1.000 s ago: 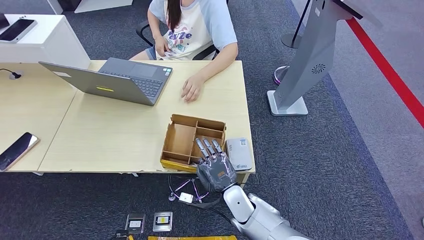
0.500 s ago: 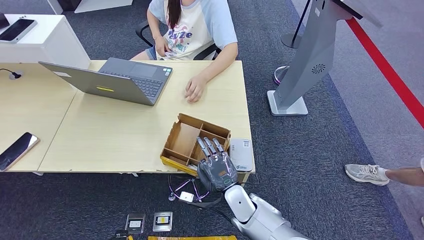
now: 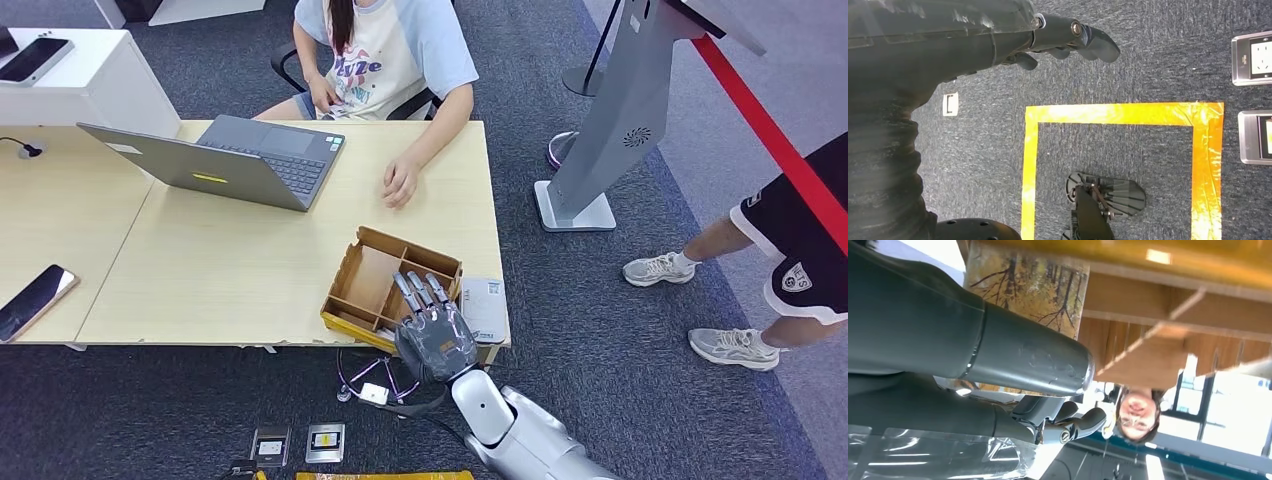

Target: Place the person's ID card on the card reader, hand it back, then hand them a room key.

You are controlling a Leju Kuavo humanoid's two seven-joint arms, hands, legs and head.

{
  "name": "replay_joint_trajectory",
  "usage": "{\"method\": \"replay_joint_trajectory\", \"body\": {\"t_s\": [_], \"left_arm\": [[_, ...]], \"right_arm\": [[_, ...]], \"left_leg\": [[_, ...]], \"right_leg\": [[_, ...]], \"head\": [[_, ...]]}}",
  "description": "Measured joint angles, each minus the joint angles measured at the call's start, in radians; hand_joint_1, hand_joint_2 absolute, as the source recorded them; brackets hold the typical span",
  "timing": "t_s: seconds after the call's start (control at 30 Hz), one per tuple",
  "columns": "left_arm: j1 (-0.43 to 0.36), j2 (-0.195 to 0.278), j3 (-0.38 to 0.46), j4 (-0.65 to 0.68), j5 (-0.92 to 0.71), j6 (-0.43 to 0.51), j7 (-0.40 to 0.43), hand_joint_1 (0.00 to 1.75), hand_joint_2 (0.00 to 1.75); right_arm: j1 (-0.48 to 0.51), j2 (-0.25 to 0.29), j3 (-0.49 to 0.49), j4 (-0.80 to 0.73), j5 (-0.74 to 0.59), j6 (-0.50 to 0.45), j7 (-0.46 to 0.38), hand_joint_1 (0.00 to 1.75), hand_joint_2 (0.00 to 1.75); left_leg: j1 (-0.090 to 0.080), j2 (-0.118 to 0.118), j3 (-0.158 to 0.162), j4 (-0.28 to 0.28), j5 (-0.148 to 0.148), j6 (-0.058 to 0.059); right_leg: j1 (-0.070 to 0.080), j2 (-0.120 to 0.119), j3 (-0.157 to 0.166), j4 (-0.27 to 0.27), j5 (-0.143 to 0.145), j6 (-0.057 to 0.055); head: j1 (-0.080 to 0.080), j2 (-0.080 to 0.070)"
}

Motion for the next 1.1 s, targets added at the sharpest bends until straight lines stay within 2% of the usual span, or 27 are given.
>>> {"method": "replay_joint_trajectory", "body": {"t_s": [0.63,1.1], "left_arm": [[0.000,0.002,0.000,-0.006,0.006,0.001,0.000,0.00,1.75],[0.001,0.002,0.000,-0.006,0.033,0.010,-0.029,0.00,1.75]], "right_arm": [[0.002,-0.022,-0.024,-0.102,0.022,0.000,-0.002,1.75,0.00],[-0.023,-0.023,-0.041,-0.258,0.039,0.000,-0.053,1.75,0.00]], "left_leg": [[0.000,0.000,0.000,0.000,0.000,0.000],[0.000,0.000,0.000,0.000,0.000,0.000]], "right_leg": [[0.000,0.000,0.000,0.000,0.000,0.000],[0.000,0.000,0.000,0.000,0.000,0.000]], "head": [[0.000,0.000],[0.000,0.000]]}}
